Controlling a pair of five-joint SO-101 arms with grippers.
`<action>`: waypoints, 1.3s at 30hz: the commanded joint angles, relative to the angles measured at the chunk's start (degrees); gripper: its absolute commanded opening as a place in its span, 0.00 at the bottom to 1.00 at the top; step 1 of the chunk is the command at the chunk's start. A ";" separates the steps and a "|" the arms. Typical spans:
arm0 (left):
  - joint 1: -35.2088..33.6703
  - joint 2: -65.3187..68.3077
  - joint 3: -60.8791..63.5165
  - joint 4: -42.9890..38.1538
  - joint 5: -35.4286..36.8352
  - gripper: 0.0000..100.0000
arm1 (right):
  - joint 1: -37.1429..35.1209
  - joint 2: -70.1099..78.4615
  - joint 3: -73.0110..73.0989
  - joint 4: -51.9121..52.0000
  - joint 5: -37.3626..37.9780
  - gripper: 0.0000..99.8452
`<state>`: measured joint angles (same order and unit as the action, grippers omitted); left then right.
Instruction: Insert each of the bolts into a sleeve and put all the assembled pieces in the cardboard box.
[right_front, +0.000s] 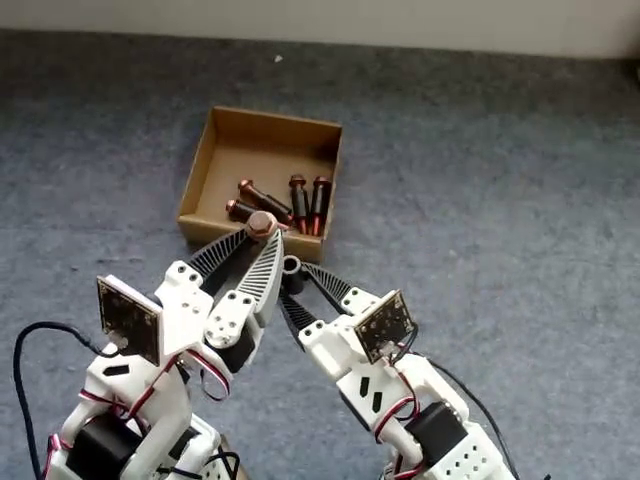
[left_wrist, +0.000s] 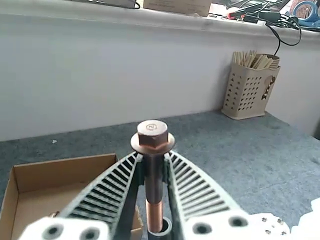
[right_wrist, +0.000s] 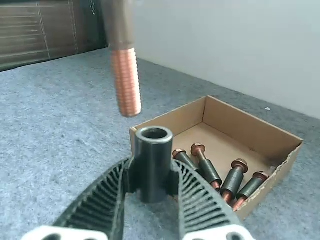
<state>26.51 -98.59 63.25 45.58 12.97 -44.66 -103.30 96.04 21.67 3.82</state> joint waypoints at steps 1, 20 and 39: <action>0.92 -0.40 0.04 -1.49 0.09 0.01 | -0.84 -1.10 6.55 0.04 0.53 0.01; 2.07 -0.75 5.32 -3.60 0.09 0.01 | -0.48 -1.10 6.11 -0.04 0.62 0.01; -0.04 -0.31 7.78 -1.85 0.09 0.14 | 1.45 -1.10 6.20 -0.04 0.53 0.01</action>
<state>29.49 -99.56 70.90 43.56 12.70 -43.87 -103.30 96.04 21.76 4.00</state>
